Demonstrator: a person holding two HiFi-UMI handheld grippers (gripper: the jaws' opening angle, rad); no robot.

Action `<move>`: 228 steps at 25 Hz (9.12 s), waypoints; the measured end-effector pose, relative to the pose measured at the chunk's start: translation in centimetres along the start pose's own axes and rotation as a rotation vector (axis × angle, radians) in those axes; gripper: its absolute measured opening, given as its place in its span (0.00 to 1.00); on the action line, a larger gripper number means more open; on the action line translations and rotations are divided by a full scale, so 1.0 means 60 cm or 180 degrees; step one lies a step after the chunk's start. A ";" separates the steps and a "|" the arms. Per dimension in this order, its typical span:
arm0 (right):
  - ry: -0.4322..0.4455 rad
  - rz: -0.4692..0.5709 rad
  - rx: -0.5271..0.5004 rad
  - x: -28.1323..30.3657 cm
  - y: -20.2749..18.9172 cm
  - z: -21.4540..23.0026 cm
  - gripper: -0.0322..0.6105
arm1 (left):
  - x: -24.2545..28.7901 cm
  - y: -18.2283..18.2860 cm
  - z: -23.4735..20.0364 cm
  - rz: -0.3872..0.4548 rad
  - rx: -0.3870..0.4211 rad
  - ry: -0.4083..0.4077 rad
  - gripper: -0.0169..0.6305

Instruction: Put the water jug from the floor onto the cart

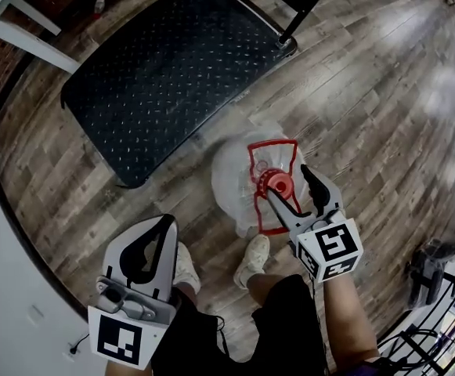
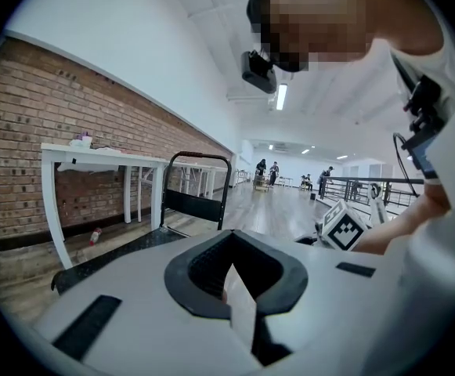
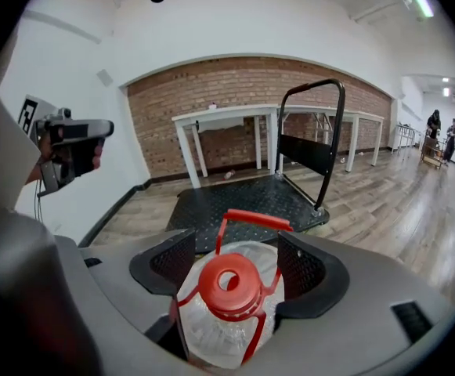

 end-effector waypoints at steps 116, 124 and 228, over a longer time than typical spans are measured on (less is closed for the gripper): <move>0.0877 -0.0069 -0.1016 0.214 0.776 -0.199 0.54 | -0.151 0.424 -0.465 0.0540 -0.0483 0.1694 0.03; 0.0823 -0.0183 -0.0941 0.272 0.727 -0.190 0.54 | -0.136 0.378 -0.510 0.0471 -0.0496 0.1620 0.03; 0.0088 0.2554 -0.0841 -0.402 0.799 -0.368 0.11 | -0.400 0.598 -0.237 0.1269 0.0080 0.0890 0.03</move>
Point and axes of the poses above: the fingertips, and each gripper's own axes: x forward along the fingers, z to its right, y out of its top, the point moved 6 cm from there along -x, backward along the fingers, and after that the axes turned 3 degrees about x, right-handed, at the moved point
